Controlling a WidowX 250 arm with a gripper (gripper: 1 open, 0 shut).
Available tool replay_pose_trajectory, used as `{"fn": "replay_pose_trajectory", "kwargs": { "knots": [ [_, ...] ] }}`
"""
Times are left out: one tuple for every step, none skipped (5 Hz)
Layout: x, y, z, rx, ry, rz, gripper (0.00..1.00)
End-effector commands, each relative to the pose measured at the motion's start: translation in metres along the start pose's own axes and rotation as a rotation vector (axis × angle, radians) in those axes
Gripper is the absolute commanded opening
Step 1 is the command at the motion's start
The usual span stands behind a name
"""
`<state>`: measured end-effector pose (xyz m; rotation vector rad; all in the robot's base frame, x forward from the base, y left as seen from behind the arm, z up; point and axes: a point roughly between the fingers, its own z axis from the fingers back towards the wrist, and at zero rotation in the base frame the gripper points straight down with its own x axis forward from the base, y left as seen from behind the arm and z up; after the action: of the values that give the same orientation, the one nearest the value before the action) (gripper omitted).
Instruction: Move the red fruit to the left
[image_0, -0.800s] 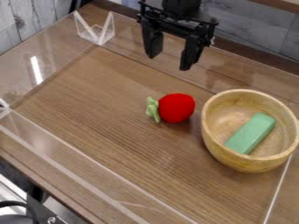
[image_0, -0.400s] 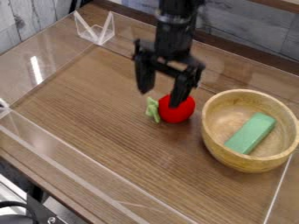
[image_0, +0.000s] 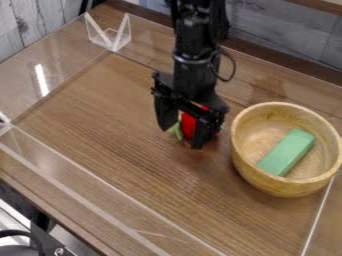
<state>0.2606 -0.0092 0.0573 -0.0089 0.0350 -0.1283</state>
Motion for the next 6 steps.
{"fn": "replay_pose_trajectory", "kwargs": {
  "knots": [
    [0.009,0.007,0.001,0.005,-0.093,-0.004,1.0],
    [0.013,0.01,0.002,-0.002,-0.113,-0.016,1.0],
    [0.016,0.012,0.003,-0.007,-0.123,-0.029,1.0],
    [0.023,0.002,0.001,-0.011,-0.132,-0.036,1.0],
    [0.03,-0.008,0.0,-0.016,-0.14,-0.044,1.0],
    [0.033,0.006,0.004,-0.016,-0.151,-0.082,1.0]
  ]
}}
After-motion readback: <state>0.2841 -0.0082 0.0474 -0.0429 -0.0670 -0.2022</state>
